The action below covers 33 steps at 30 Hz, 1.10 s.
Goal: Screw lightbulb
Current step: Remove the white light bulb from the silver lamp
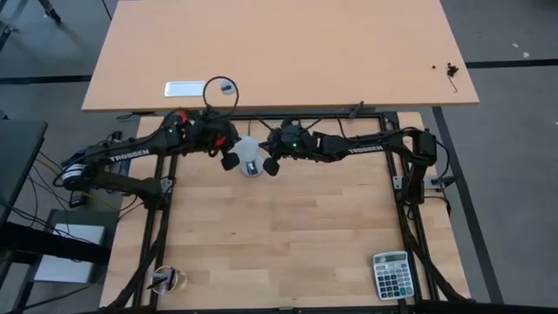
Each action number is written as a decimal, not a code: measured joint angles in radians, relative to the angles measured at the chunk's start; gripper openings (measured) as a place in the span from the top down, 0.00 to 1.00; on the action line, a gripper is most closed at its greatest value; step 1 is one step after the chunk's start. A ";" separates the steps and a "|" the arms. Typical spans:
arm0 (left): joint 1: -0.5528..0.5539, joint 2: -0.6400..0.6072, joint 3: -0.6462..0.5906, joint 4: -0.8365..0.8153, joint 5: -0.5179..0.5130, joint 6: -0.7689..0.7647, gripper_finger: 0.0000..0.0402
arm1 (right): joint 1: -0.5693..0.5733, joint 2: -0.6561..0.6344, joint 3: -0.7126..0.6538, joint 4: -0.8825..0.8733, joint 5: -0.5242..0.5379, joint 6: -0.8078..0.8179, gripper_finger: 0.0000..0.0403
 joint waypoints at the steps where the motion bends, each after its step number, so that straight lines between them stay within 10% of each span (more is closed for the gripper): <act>1: 0.003 0.004 0.000 -0.001 0.000 0.001 1.00 | 0.007 0.000 0.000 0.005 0.000 0.000 0.98; 33: -0.005 0.062 0.003 -0.018 0.029 0.003 1.00 | -0.056 -0.022 -0.001 -0.042 0.026 0.018 0.97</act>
